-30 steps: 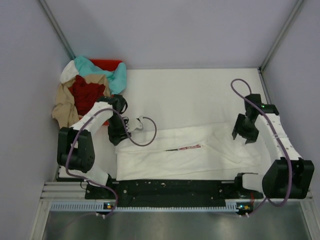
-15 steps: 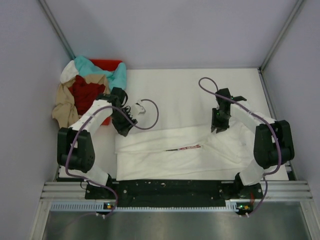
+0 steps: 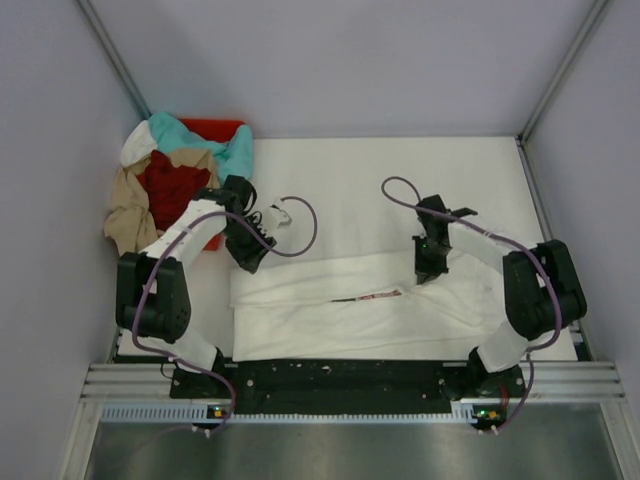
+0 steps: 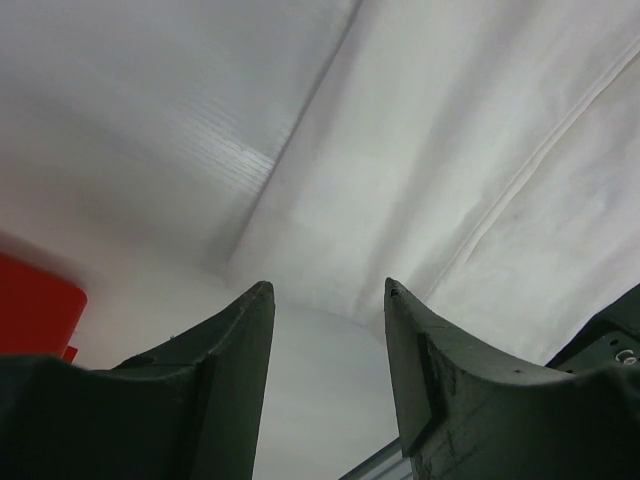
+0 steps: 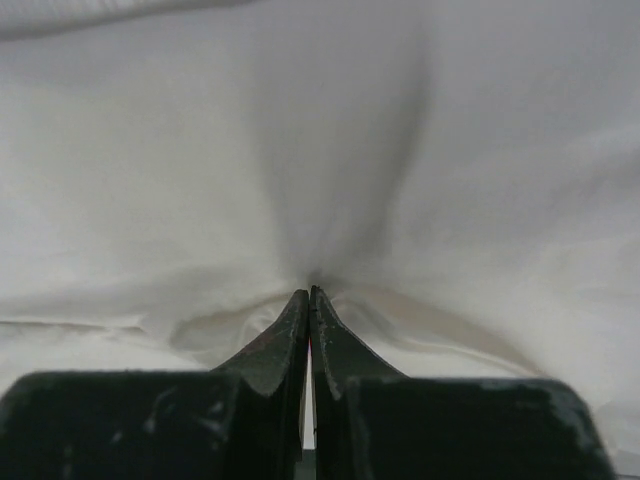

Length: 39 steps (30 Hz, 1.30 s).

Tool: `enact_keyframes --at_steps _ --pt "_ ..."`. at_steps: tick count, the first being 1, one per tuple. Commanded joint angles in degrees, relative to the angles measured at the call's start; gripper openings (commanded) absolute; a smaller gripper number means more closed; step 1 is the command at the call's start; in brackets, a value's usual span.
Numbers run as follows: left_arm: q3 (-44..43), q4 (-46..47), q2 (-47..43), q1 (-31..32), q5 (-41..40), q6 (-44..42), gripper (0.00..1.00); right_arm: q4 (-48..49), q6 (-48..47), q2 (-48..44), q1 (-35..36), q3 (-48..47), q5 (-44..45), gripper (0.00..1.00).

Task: Fold and stack the t-shirts
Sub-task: Fold the other side of the tshirt into a rectangle

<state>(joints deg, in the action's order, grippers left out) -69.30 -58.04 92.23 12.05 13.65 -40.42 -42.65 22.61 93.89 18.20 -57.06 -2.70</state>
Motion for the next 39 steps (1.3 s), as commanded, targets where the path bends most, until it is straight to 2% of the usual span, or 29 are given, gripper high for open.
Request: enact_keyframes --at_steps 1,6,8,12,14,17,19,24,29,33,39 --pt "-0.8 0.7 -0.1 -0.2 0.4 0.3 0.52 -1.7 5.7 -7.6 4.5 3.5 0.8 0.00" --pt "-1.1 0.9 -0.5 -0.2 0.1 0.2 0.52 -3.3 11.7 -10.6 12.3 9.0 -3.0 0.00" --pt "-1.2 0.2 -0.6 -0.1 0.2 -0.4 0.53 -5.8 12.8 -11.3 17.5 9.6 -4.6 0.00" --pt "-1.3 0.1 -1.6 -0.1 0.1 -1.4 0.53 -13.0 10.2 -13.4 22.5 5.0 -6.6 0.00" --pt "-1.5 -0.2 -1.8 -0.1 0.1 -1.4 0.53 -16.2 8.6 -15.8 22.4 -0.3 -3.0 0.00" --pt "-1.5 -0.2 -1.9 -0.1 0.6 -1.1 0.53 -19.4 6.8 -17.0 18.6 -6.2 6.0 0.00" --pt "-0.8 -0.1 -2.3 -0.1 0.9 -0.8 0.53 -19.0 5.4 -15.1 11.1 -5.7 10.1 0.00" --pt "0.9 0.3 -4.1 -0.1 1.1 -0.9 0.53 -9.1 -0.1 -6.3 -0.5 -4.7 12.7 0.00" --pt "2.8 0.3 -5.5 -0.1 1.3 -1.0 0.53 -4.1 -4.1 1.2 -1.1 -8.9 11.4 0.00" --pt "3.4 0.8 -5.9 0.0 1.9 -0.8 0.53 -2.6 -4.1 4.5 -1.2 -8.3 8.2 0.00" --pt "1.3 0.7 -6.2 1.7 3.3 -0.4 0.53 -1.8 -3.1 -1.3 -0.4 -2.1 1.0 0.00"
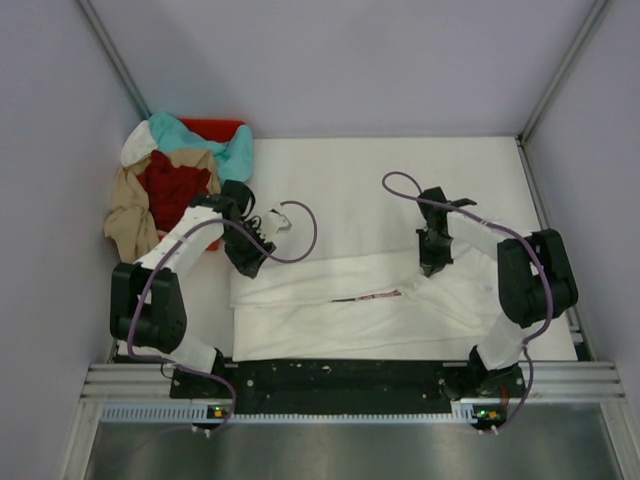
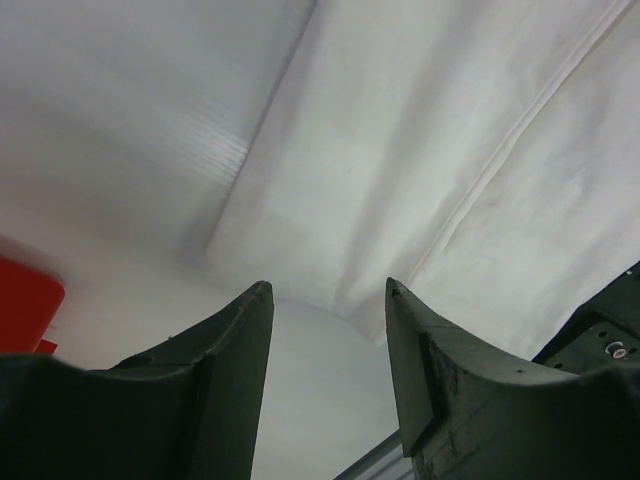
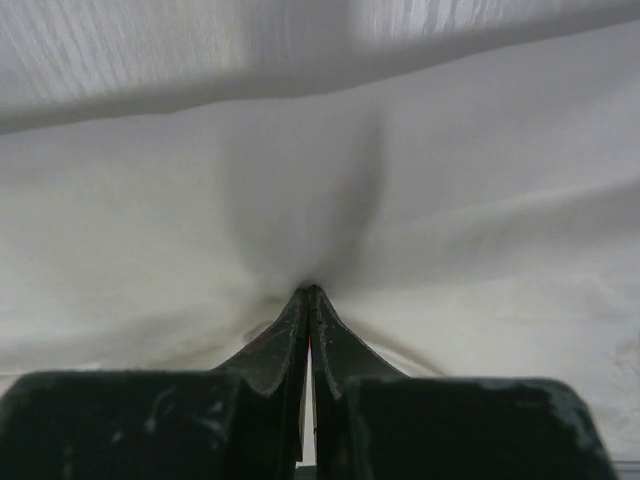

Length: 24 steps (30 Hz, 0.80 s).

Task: Fold and stack the t-shirts
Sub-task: Fold the other side of the tshirt into a rectangle

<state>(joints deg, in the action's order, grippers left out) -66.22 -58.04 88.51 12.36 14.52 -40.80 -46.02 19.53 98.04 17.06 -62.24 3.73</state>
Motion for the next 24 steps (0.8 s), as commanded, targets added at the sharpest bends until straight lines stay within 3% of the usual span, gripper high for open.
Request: enact_keyframes --at_steps 1,6,9,14,24 --pt "-2.2 0.6 -2.4 1.8 2.7 -0.1 0.53 1.6 0.0 -7.1 0.9 4.1 -6.3 0.00" --pt "-5.5 -0.1 -1.1 5.3 5.8 -0.2 0.53 2.1 1.7 -11.6 2.9 11.2 -9.9 0.00" --pt "-9.5 0.2 -0.5 9.3 14.4 -0.7 0.54 2.5 3.6 -13.2 4.5 13.3 -9.6 0.00" --pt "-11.2 8.8 1.7 18.2 27.5 2.1 0.60 2.6 6.7 -15.9 4.7 15.5 -10.1 0.00" --pt "-14.6 24.8 11.6 39.7 28.9 -0.4 0.64 1.8 15.0 -20.8 4.4 17.5 -15.9 0.00"
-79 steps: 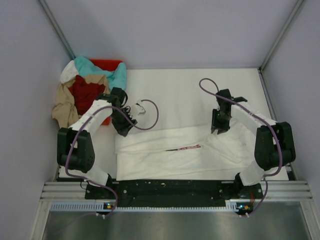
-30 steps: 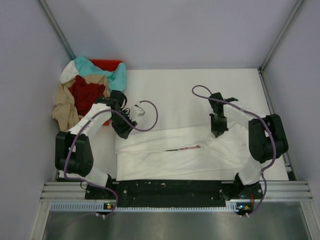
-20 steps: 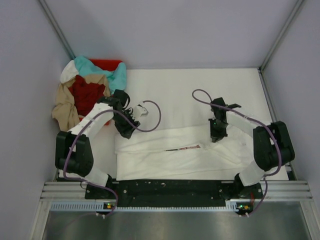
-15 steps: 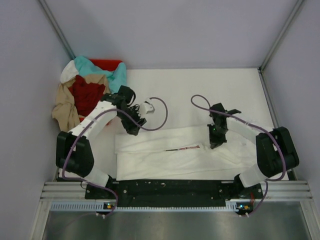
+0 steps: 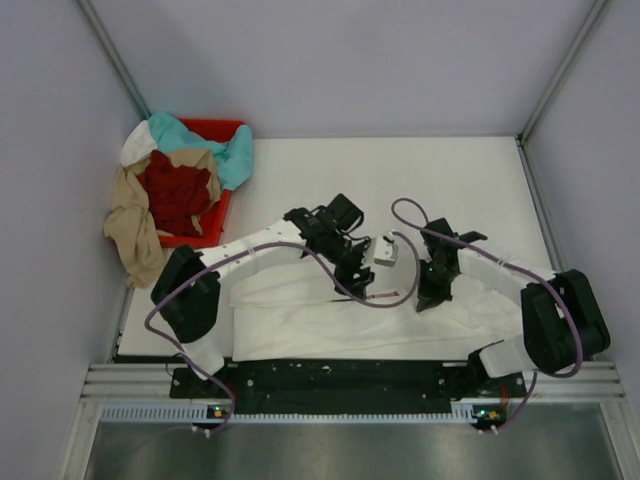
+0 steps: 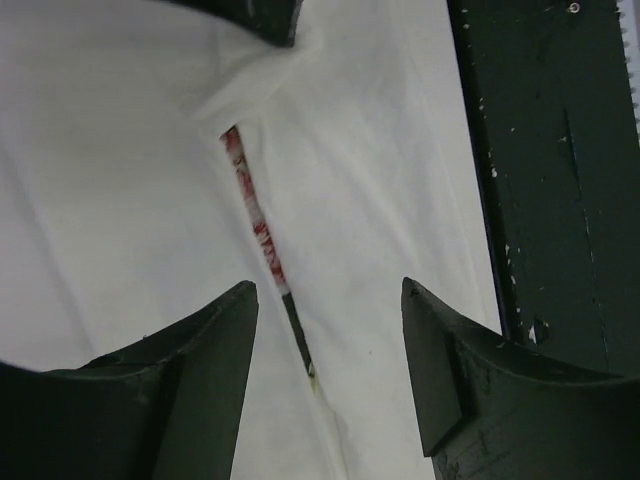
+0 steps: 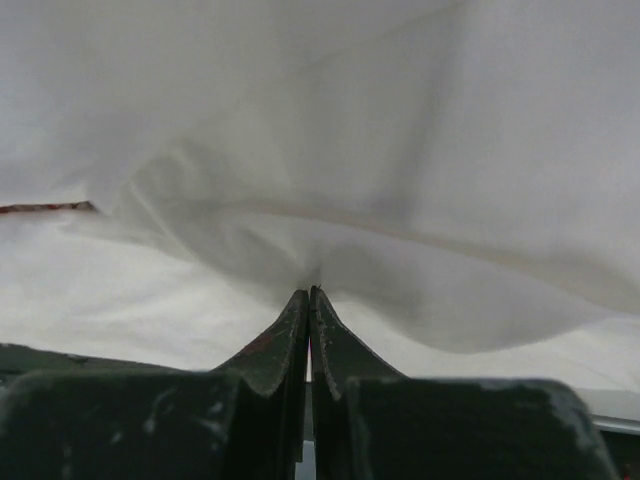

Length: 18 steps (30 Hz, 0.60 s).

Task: Fold and stack the t-shirts
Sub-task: Fold the other side of the tshirt into a rectangle

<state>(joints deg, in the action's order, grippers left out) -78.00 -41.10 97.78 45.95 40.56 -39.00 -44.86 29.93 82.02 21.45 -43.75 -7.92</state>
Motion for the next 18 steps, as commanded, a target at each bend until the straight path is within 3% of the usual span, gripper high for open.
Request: enact_keyframes --at_steps 1,5,8,18 --pt "-3.8 8.3 3.7 8.4 1.5 -3.4 0.64 0.5 5.0 -5.6 -0.6 -1.6 -5.4 0.00" --pt "-8.8 8.9 9.1 13.4 0.5 -6.4 0.61 -0.6 5.5 -10.6 -7.5 -4.3 -8.5 0.00" --pt "-10.4 11.2 12.0 15.6 -1.5 -8.0 0.60 -1.1 4.0 -13.3 -14.0 -5.1 -6.1 0.00" --pt "-14.6 16.8 21.0 19.4 -8.6 -10.6 0.54 2.9 -1.0 -5.1 -24.8 -7.8 -3.6 0.00"
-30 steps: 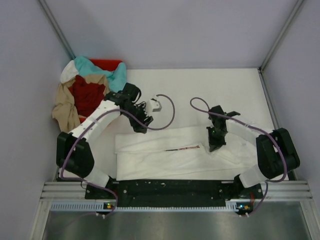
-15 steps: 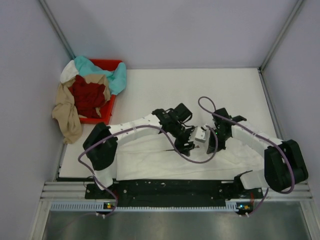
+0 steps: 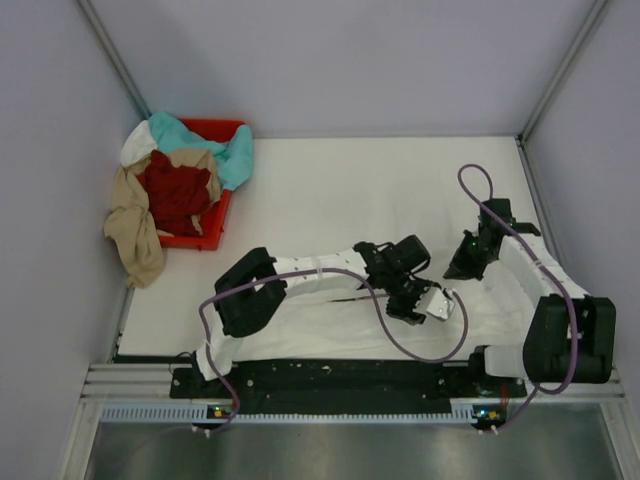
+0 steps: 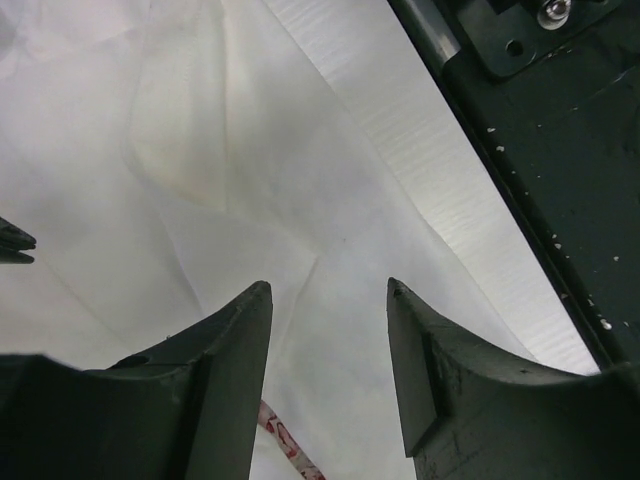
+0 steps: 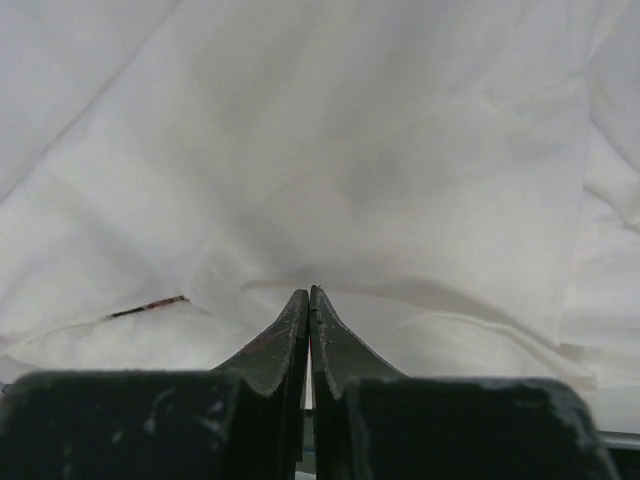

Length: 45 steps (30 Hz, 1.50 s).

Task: Fold and stack the t-shirts
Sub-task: Fold the other side of the tshirt into a rectangle

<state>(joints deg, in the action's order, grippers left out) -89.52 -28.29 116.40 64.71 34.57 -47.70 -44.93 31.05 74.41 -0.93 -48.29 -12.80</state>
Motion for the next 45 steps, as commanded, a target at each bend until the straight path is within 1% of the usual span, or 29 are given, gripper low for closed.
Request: enact_keyframes --at_steps 1,5,12,21,25,28,33,36,39,42,43,44,45 --pt "-3.9 4.7 3.3 0.8 -3.7 -1.2 0.52 3.8 -2.1 3.4 -3.0 -3.3 1.1 0.00" --pt "-5.8 6.7 6.6 1.2 -6.7 -0.2 0.44 6.0 -2.7 6.5 -3.8 -3.1 1.6 0.00" --pt "-4.4 6.1 7.4 1.9 -7.0 -1.5 0.40 9.4 -2.4 8.6 -5.4 -0.7 0.3 0.00" --pt "-3.8 2.5 7.7 2.4 -6.4 -3.6 0.44 10.3 -2.5 9.4 -5.5 0.0 0.2 0.00" --pt "-3.8 2.6 7.5 2.4 -7.8 -3.5 0.42 10.4 -2.3 9.6 -5.5 0.0 0.1 0.00" --pt "-3.7 2.5 7.5 2.4 -8.2 -3.4 0.43 10.4 -2.3 9.3 -5.5 0.3 0.2 0.00" --pt "-2.2 4.6 7.5 2.4 -11.8 -3.6 0.43 10.6 -2.4 9.3 -5.5 0.5 0.1 0.00" --pt "-1.7 5.0 7.8 2.5 -11.5 -3.4 0.42 10.6 -2.2 9.3 -5.5 0.6 0.1 0.00" --pt "-1.5 5.8 7.9 2.8 -11.4 -2.5 0.32 10.6 -2.2 9.3 -5.5 0.6 0.1 0.00" --pt "-2.3 6.5 7.8 2.8 -11.2 -1.2 0.13 10.6 -2.5 9.3 -5.5 0.7 0.4 0.00" --pt "-2.8 6.4 7.8 2.8 -11.2 -0.7 0.04 10.8 -2.4 9.3 -5.5 0.8 0.5 0.00" --pt "-3.3 6.1 7.8 2.8 -11.2 -0.1 0.00 10.7 -2.4 9.4 -5.5 1.0 0.6 0.00" --pt "-3.9 5.4 7.7 2.8 -11.0 0.3 0.00 10.7 -2.4 9.5 -5.5 1.1 0.7 0.00"
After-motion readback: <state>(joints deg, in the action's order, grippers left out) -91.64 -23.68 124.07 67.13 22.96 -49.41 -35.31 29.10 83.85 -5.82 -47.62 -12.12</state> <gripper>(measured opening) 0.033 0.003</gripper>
